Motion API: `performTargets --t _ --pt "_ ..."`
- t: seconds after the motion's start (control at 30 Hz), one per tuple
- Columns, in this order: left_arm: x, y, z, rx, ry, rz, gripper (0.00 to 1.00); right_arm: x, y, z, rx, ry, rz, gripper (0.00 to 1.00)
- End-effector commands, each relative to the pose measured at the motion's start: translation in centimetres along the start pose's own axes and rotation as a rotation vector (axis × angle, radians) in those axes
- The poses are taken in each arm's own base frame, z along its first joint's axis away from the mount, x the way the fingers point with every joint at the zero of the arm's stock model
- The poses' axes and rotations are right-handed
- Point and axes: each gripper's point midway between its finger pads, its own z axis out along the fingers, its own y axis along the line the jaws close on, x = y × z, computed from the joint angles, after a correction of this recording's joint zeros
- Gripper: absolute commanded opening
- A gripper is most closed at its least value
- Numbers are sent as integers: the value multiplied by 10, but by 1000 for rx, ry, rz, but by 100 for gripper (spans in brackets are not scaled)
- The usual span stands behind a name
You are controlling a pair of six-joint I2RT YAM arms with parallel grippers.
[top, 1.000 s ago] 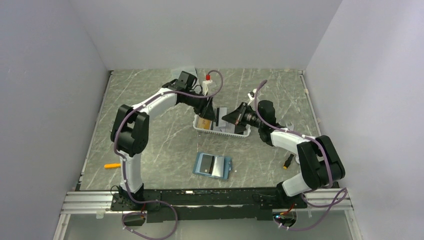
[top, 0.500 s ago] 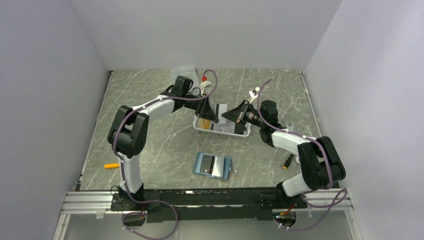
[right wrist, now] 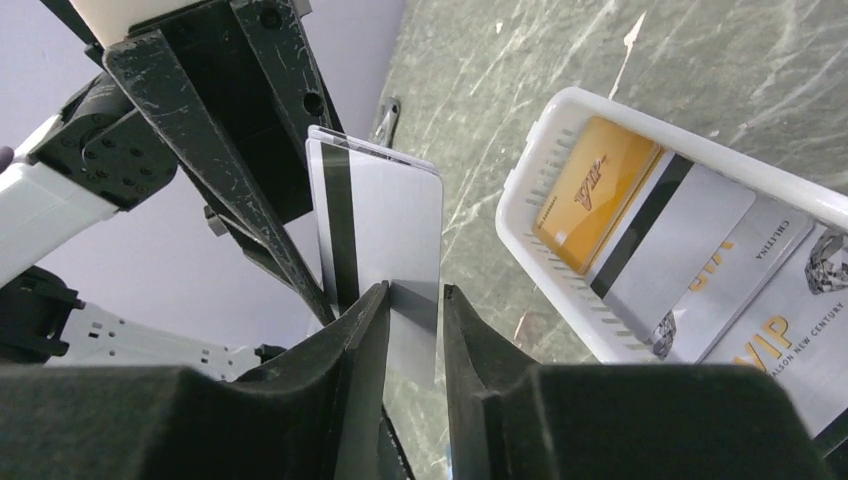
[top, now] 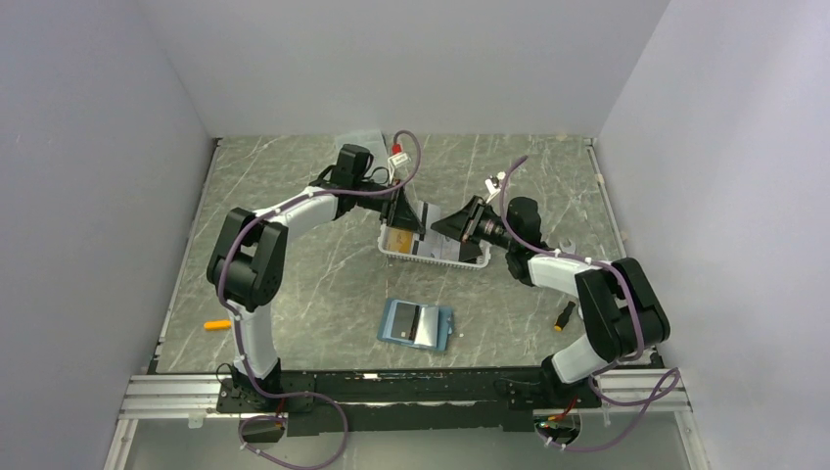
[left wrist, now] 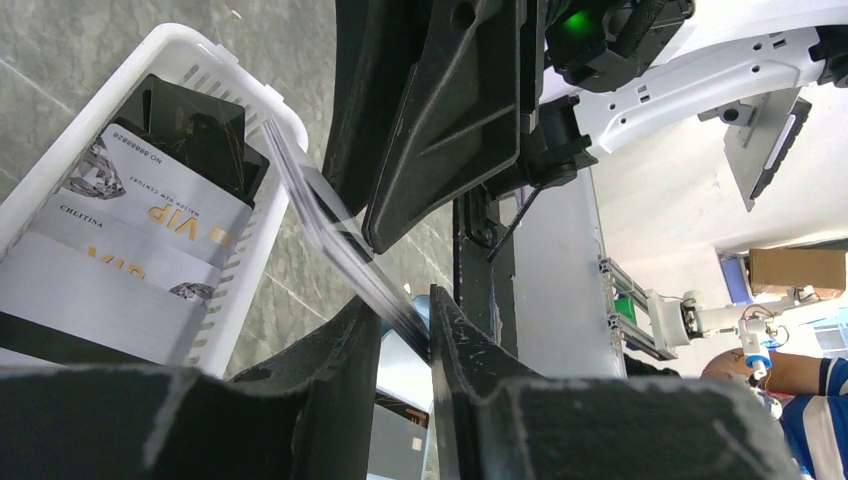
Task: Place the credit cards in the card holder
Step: Place the credit card in the storage box.
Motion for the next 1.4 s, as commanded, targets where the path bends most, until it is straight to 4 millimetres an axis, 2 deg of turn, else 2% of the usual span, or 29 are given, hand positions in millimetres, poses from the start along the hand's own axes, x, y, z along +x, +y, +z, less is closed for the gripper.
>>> performTargets --t 0.0,0.23,0.33,0.5,0.77,0.97,1.37 --pt "-12 -39 -7 102 -2 110 27 -14 20 5 -92 -44 -35 29" --pt "-11 -42 -6 142 -2 85 26 -10 35 1 -200 -55 24 30" --pt "-11 -43 -7 145 -4 82 21 -8 41 -2 -244 -55 30 31" --pt "-15 -50 -9 169 -15 85 12 -4 33 -3 -213 -51 33 31" --pt "-18 -48 -13 134 -4 94 12 -4 26 -6 -150 -54 14 22" --pt "-19 -49 -22 123 -5 81 12 1 13 -10 -51 -23 -33 22" --pt "-22 -50 -24 116 -10 77 13 5 9 -15 -28 -16 -33 20"
